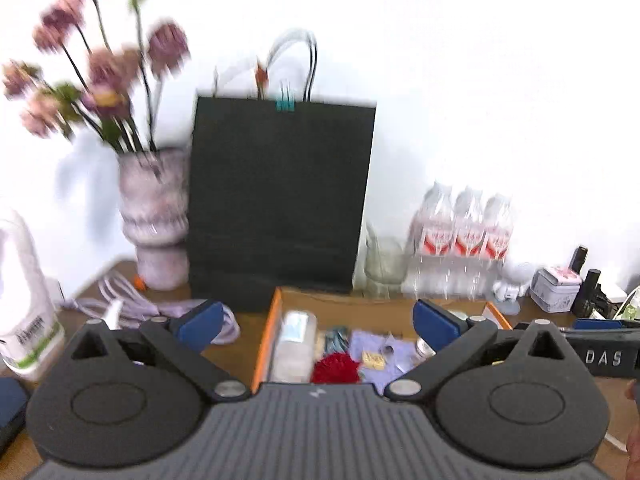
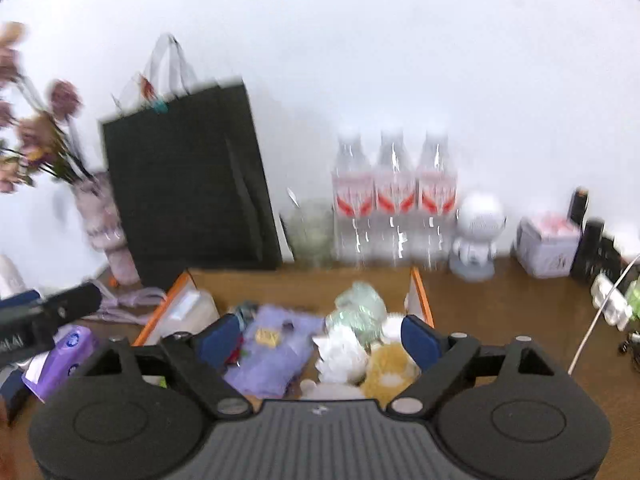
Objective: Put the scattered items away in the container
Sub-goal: 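Withdraw both tools from the box back over the table, then grasp the white round cap with the left tool while the right tool grasps the black cable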
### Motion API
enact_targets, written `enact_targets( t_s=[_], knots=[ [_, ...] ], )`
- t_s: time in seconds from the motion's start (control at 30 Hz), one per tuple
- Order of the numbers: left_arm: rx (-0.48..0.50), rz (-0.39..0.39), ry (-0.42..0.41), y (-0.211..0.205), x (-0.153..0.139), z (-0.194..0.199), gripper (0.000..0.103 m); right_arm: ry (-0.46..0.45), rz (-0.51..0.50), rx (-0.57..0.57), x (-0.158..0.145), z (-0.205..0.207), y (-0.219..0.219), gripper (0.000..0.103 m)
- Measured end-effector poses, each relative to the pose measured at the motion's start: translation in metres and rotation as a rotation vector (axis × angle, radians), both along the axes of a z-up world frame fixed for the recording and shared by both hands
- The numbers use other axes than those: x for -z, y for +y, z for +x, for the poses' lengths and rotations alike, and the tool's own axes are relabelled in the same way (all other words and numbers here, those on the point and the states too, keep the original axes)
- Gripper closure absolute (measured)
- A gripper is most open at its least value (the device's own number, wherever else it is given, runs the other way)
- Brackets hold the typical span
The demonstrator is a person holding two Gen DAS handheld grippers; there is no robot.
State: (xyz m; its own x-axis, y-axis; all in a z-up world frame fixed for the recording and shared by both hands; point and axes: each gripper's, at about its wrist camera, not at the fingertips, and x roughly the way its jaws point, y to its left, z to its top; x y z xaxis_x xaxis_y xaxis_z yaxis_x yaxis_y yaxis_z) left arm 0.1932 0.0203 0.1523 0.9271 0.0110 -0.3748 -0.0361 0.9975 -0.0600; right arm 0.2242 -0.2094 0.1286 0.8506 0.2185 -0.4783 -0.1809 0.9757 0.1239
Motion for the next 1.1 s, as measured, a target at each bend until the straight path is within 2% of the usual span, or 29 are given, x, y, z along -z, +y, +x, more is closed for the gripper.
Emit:
enact_targets(
  t_s=[0.17, 0.27, 0.37, 0.47, 0.53, 0.63, 0.73, 0.8, 0.93, 1.1],
  knots=[
    [-0.021, -0.034, -0.068, 0.004, 0.002, -0.037, 0.0, -0.161, 0.046, 0.014, 0.011, -0.045, -0.003, 0.015],
    [-0.024, -0.017, -0.131, 0.001, 0.001, -0.064, 0.0, -0.236, 0.056, 0.034, 0.012, -0.071, -0.006, 0.015],
    [-0.036, 0.015, -0.157, -0.002, 0.007, -0.104, 0.0, -0.266, 0.059, 0.034, 0.022, -0.111, -0.014, 0.015],
    [-0.022, -0.025, -0.192, -0.001, 0.03, -0.164, 0.0, -0.27, 0.047, 0.046, 0.043, -0.17, -0.021, 0.015],
    [-0.022, -0.063, -0.174, -0.004, 0.055, -0.206, 0.0, -0.243, 0.049, 0.071, 0.062, -0.217, -0.027, 0.015],
    [-0.043, -0.13, -0.047, -0.01, 0.096, -0.26, 0.0, -0.161, 0.125, 0.071, 0.09, -0.286, -0.042, 0.014],
    [-0.019, -0.13, 0.04, -0.019, 0.122, -0.297, 0.0, -0.12, 0.073, 0.055, 0.109, -0.328, -0.042, 0.014],
    [0.01, -0.11, 0.071, -0.023, 0.127, -0.3, 0.0, -0.116, 0.037, 0.044, 0.113, -0.331, -0.038, 0.014],
    [0.002, -0.102, 0.055, -0.02, 0.122, -0.29, 0.0, -0.081, 0.089, 0.048, 0.111, -0.31, -0.04, 0.015],
    [0.015, -0.1, 0.115, -0.011, 0.125, -0.252, 0.0, -0.065, 0.103, 0.02, 0.109, -0.283, -0.042, 0.016]
  ],
)
